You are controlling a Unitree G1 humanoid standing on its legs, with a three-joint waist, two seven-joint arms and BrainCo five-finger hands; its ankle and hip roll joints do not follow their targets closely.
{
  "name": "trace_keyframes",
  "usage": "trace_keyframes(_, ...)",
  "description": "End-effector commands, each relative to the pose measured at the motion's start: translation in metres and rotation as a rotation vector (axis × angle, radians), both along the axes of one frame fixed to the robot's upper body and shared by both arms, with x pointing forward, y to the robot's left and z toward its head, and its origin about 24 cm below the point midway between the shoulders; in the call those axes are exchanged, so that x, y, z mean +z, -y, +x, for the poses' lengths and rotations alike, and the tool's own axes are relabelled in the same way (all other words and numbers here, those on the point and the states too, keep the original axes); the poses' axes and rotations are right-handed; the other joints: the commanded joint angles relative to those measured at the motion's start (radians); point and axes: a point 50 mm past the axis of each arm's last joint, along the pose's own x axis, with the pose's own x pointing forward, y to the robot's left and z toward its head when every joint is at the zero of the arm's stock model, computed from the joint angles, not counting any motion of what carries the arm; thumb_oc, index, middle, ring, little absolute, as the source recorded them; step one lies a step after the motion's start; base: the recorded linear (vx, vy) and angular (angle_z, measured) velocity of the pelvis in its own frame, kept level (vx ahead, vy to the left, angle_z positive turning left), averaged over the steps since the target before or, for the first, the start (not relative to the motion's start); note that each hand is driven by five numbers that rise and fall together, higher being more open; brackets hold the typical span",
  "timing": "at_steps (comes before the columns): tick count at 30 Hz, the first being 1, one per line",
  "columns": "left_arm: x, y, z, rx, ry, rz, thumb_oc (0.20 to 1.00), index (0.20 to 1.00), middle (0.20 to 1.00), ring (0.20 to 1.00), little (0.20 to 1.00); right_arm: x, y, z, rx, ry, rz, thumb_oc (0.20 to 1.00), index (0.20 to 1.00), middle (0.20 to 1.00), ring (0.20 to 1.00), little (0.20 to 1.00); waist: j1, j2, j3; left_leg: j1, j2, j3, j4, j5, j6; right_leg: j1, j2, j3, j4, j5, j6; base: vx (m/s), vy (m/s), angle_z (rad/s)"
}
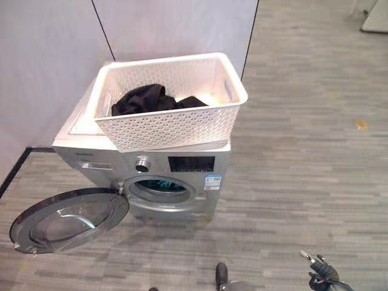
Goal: Grab the laundry basket,head to the washer,open it,put in the laundry and shut it.
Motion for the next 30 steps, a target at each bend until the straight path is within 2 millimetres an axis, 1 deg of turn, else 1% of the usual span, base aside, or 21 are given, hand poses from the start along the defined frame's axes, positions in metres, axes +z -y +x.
trace_keyframes(1,0.010,0.003,0.055,0.001,0.185,0.017,1.000,1.000,1.000,1.000,1.000,0.075,0.035,0.049,-0.033,0.347,-0.226,1.000,1.000,1.000,1.000,1.000,-0.013,0.008,0.133,-0.007,0.082,0.020,0.197,0.088,0.091,0.045,-0.017,0.015,0.103,-0.125,0.003,0.13,0.001,0.19)
trace_keyframes(2,0.009,0.005,0.055,0.003,0.185,0.011,1.000,1.000,1.000,1.000,1.000,0.089,0.040,0.054,-0.053,0.405,-0.265,1.000,1.000,1.000,1.000,1.000,-0.009,0.004,0.127,-0.024,0.055,0.024,0.171,0.056,0.097,0.055,-0.023,0.014,0.099,-0.128,0.008,0.31,0.058,0.11)
trace_keyframes(3,0.008,0.011,0.052,-0.006,0.183,-0.006,1.000,1.000,1.000,1.000,1.000,0.132,0.047,0.067,-0.076,0.589,-0.365,1.000,1.000,1.000,1.000,1.000,-0.006,0.003,0.111,-0.041,-0.002,0.038,0.068,-0.081,0.107,0.084,-0.036,0.021,0.086,-0.146,0.027,0.31,0.115,0.04)
trace_keyframes(4,0.007,0.015,0.052,-0.014,0.185,-0.019,1.000,1.000,1.000,1.000,1.000,0.154,0.049,0.073,-0.089,0.674,-0.425,1.000,1.000,1.000,1.000,1.000,0.005,0.001,0.104,-0.057,-0.026,0.039,-0.003,-0.119,0.107,0.097,-0.043,0.025,0.078,-0.151,0.039,0.33,0.135,0.34)
trace_keyframes(5,0.006,0.019,0.053,-0.024,0.185,-0.026,1.000,1.000,1.000,1.000,1.000,0.169,0.049,0.077,-0.108,0.740,-0.463,1.000,1.000,1.000,1.000,1.000,0.019,0.003,0.101,-0.074,-0.045,0.029,-0.065,-0.107,0.104,0.112,-0.044,0.028,0.071,-0.155,0.045,0.32,0.150,0.45)
trace_keyframes(6,0.006,0.025,0.054,-0.046,0.190,-0.035,1.000,1.000,1.000,1.000,1.000,0.207,0.047,0.091,-0.116,0.874,-0.557,1.000,1.000,1.000,1.000,1.000,0.049,0.006,0.098,-0.123,-0.076,-0.013,-0.152,-0.072,0.094,0.149,-0.044,0.030,0.053,-0.167,0.058,0.29,0.136,0.38)
trace_keyframes(9,0.006,0.029,0.058,-0.074,0.204,-0.035,1.000,1.000,1.000,1.000,1.000,0.270,0.032,0.116,-0.064,1.092,-0.669,1.000,1.000,1.000,1.000,1.000,0.083,0.003,0.093,-0.162,-0.090,-0.047,-0.192,-0.063,0.076,0.186,-0.049,0.054,0.041,-0.180,0.076,0.27,0.184,-0.64)
trace_keyframes(10,0.005,0.029,0.050,-0.095,0.189,-0.037,1.000,1.000,1.000,1.000,1.000,0.299,0.017,0.127,-0.008,1.206,-0.696,1.000,1.000,1.000,1.000,1.000,0.100,0.012,0.068,-0.137,-0.090,-0.052,-0.192,-0.069,0.087,0.213,-0.057,0.067,0.039,-0.183,0.089,0.27,0.233,-0.74)
trace_keyframes(11,0.005,0.030,0.050,-0.094,0.189,-0.037,1.000,1.000,1.000,1.000,1.000,0.299,0.017,0.127,-0.007,1.206,-0.697,1.000,1.000,1.000,1.000,1.000,0.101,0.012,0.070,-0.133,-0.090,-0.049,-0.193,-0.069,0.087,0.215,-0.058,0.070,0.038,-0.182,0.089,0.27,0.261,-0.55)
trace_keyframes(13,0.005,0.026,0.045,-0.110,0.173,-0.030,1.000,1.000,1.000,1.000,1.000,0.327,-0.001,0.137,0.088,1.290,-0.742,1.000,1.000,1.000,1.000,1.000,0.116,0.002,0.047,-0.116,-0.101,-0.031,-0.158,-0.094,0.104,0.231,-0.095,0.076,0.042,-0.168,0.110,0.20,0.275,-0.44)
trace_keyframes(15,0.003,0.023,0.038,-0.142,0.139,-0.023,1.000,1.000,1.000,1.000,1.000,0.359,-0.026,0.148,0.220,1.387,-0.777,1.000,1.000,1.000,1.000,1.000,0.142,-0.016,0.018,-0.075,-0.137,0.013,-0.118,-0.155,0.145,0.239,-0.162,0.091,0.065,-0.141,0.146,0.26,0.401,-0.47)
trace_keyframes(17,0.003,0.023,0.038,-0.140,0.140,-0.023,1.000,1.000,1.000,1.000,1.000,0.359,-0.026,0.149,0.221,1.388,-0.777,1.000,1.000,1.000,1.000,1.000,0.143,-0.018,0.019,-0.075,-0.140,0.017,-0.116,-0.158,0.147,0.238,-0.165,0.094,0.066,-0.142,0.148,0.12,0.211,-0.60)
trace_keyframes(18,0.003,0.021,0.036,-0.164,0.127,-0.019,1.000,1.000,1.000,1.000,1.000,0.372,-0.039,0.153,0.293,1.419,-0.798,1.000,1.000,1.000,1.000,1.000,0.152,-0.029,0.007,-0.040,-0.174,0.029,-0.107,-0.190,0.174,0.219,-0.200,0.088,0.148,-0.101,0.175,0.13,0.305,-0.31)
trace_keyframes(19,0.003,0.021,0.035,-0.176,0.123,-0.019,1.000,1.000,1.000,1.000,1.000,0.378,-0.043,0.155,0.314,1.431,-0.810,1.000,1.000,1.000,1.000,1.000,0.154,-0.028,0.001,-0.029,-0.186,0.029,-0.110,-0.194,0.185,0.202,-0.206,0.091,0.191,-0.068,0.179,0.13,0.308,0.02)
trace_keyframes(20,0.003,0.021,0.035,-0.174,0.123,-0.020,1.000,1.000,1.000,1.000,1.000,0.379,-0.043,0.156,0.316,1.432,-0.810,1.000,1.000,1.000,1.000,1.000,0.154,-0.027,0.002,-0.028,-0.187,0.031,-0.111,-0.194,0.186,0.200,-0.208,0.093,0.195,-0.069,0.181,0.04,0.216,0.10)
trace_keyframes(21,0.003,0.021,0.035,-0.186,0.119,-0.023,1.000,1.000,1.000,1.000,1.000,0.386,-0.049,0.160,0.351,1.430,-0.831,1.000,1.000,1.000,1.000,1.000,0.152,-0.027,0.007,-0.010,-0.203,0.031,-0.115,-0.199,0.200,0.172,-0.221,0.101,0.275,-0.018,0.181,0.03,0.209,0.13)
trace_keyframes(23,0.004,0.017,0.036,-0.227,0.106,-0.019,1.000,1.000,1.000,1.000,1.000,0.402,-0.056,0.170,0.447,1.365,-0.932,1.000,1.000,1.000,1.000,1.000,0.143,-0.013,0.020,0.031,-0.232,-0.006,-0.136,-0.207,0.232,0.104,-0.193,0.138,0.435,0.016,0.151,0.10,0.354,0.34)
trace_keyframes(24,0.004,0.015,0.036,-0.230,0.103,-0.011,1.000,1.000,1.000,1.000,1.000,0.411,-0.062,0.174,0.480,1.360,-0.970,1.000,1.000,1.000,1.000,1.000,0.141,-0.008,0.026,0.053,-0.236,-0.010,-0.145,-0.213,0.236,0.076,-0.196,0.122,0.452,0.017,0.146,0.15,0.260,0.52)
trace_keyframes(27,0.005,0.011,0.042,-0.240,0.105,-0.004,1.000,1.000,1.000,1.000,1.000,0.424,-0.072,0.185,0.583,1.306,-1.013,1.000,1.000,1.000,1.000,1.000,0.128,-0.013,0.032,0.076,-0.239,-0.028,-0.151,-0.225,0.228,0.035,-0.176,0.088,0.299,-0.024,0.137,0.10,0.024,0.29)
trace_keyframes(29,0.006,0.010,0.045,-0.221,0.116,-0.002,1.000,1.000,1.000,1.000,1.000,0.431,-0.080,0.190,0.671,1.252,-1.071,1.000,1.000,1.000,1.000,1.000,0.107,-0.022,0.043,0.082,-0.245,-0.050,-0.138,-0.244,0.224,0.012,-0.171,0.121,0.187,0.000,0.155,0.06,-0.036,0.21)
trace_keyframes(30,0.007,0.008,0.048,-0.207,0.119,0.002,1.000,1.000,1.000,1.000,1.000,0.435,-0.091,0.193,0.744,1.220,-1.116,1.000,1.000,1.000,1.000,1.000,0.105,-0.044,0.055,0.080,-0.257,-0.056,-0.105,-0.263,0.223,0.029,-0.172,0.151,0.166,0.007,0.163,0.02,-0.010,0.48)
